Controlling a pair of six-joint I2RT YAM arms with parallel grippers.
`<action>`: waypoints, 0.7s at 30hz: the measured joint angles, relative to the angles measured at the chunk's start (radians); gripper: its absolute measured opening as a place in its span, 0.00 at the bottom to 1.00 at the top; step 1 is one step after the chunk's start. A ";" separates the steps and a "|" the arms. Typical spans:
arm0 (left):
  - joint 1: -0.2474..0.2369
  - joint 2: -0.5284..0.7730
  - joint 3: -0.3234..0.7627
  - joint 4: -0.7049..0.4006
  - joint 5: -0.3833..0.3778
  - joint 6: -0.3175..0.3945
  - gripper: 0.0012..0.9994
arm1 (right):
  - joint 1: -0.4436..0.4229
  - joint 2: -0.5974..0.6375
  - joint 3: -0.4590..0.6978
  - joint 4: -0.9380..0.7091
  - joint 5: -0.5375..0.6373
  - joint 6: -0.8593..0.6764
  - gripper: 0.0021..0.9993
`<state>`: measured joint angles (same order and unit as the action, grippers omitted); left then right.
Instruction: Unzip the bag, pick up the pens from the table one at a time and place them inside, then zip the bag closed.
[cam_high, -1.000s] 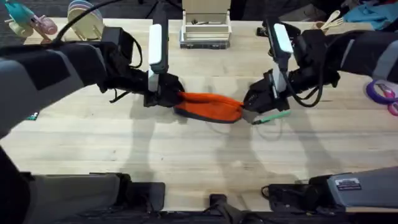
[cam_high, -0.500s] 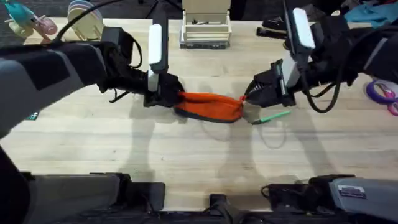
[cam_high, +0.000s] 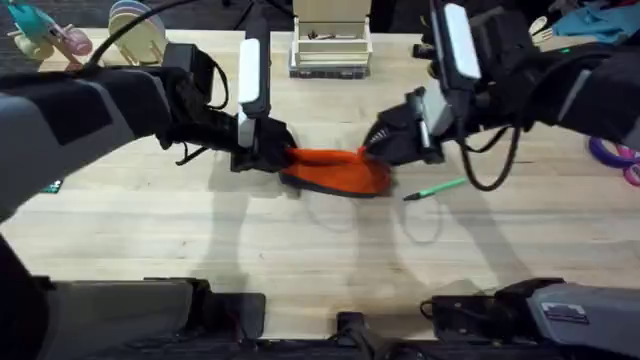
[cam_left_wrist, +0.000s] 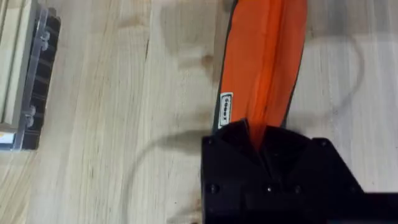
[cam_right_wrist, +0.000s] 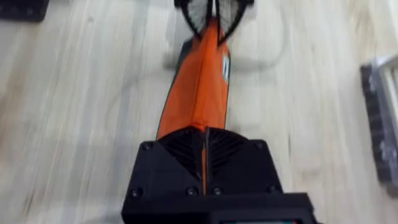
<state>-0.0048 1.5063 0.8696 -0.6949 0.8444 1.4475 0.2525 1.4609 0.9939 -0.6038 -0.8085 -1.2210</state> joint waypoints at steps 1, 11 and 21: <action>0.000 0.000 0.000 0.000 0.000 0.000 0.04 | 0.020 0.000 0.000 0.029 0.000 0.023 0.03; 0.012 0.000 0.000 -0.001 -0.003 0.000 0.04 | 0.177 0.066 0.000 0.331 0.016 0.250 0.03; 0.012 0.000 0.000 -0.009 -0.003 0.000 0.04 | 0.287 0.206 0.000 0.661 0.006 0.493 0.03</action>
<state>0.0071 1.5063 0.8696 -0.7043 0.8417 1.4478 0.5395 1.6665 0.9939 0.0570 -0.8024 -0.7279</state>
